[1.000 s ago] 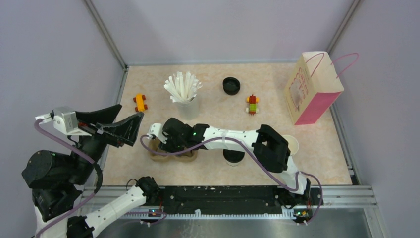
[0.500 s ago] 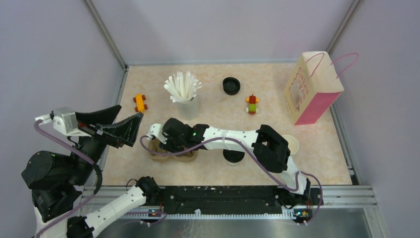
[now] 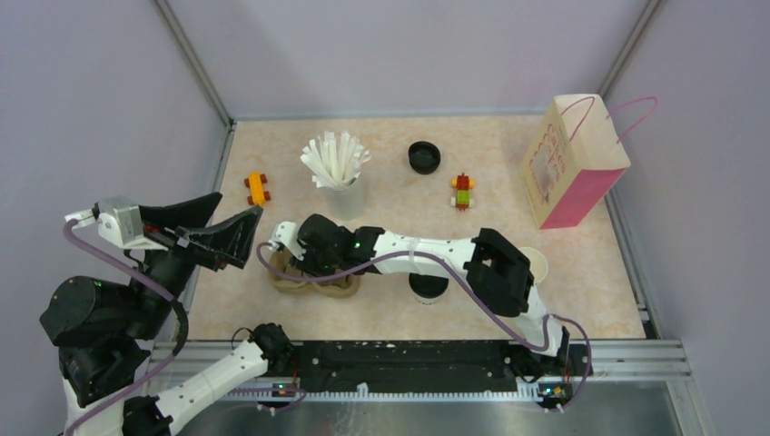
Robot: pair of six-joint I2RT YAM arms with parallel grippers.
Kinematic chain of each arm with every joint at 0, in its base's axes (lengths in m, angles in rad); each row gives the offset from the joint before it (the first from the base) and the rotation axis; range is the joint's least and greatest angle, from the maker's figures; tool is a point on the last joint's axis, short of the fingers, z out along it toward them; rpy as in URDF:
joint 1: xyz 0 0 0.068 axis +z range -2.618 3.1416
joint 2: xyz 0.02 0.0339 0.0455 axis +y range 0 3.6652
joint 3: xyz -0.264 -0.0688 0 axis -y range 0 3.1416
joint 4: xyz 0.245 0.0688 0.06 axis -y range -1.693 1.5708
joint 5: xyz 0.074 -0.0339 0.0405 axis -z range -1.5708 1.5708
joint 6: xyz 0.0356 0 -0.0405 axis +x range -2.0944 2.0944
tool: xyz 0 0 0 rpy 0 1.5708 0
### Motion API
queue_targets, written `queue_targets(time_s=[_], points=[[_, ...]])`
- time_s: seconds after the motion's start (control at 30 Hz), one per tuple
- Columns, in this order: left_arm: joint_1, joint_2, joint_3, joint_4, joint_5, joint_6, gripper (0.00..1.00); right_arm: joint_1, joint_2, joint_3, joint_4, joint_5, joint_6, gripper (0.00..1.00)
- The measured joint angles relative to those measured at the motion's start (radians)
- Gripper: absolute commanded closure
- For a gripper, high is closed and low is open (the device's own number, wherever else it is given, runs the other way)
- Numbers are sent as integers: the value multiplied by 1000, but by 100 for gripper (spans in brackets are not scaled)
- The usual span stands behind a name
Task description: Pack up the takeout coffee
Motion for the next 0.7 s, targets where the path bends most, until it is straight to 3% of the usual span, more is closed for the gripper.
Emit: queue_targets(time_s=[0.43, 0.7], points=[[0, 0, -2, 0, -1, 4, 1, -6, -58, 0, -1, 18, 99, 68], [0, 0, -29, 0, -19, 15, 1, -21, -222, -54, -51, 71, 219, 69]])
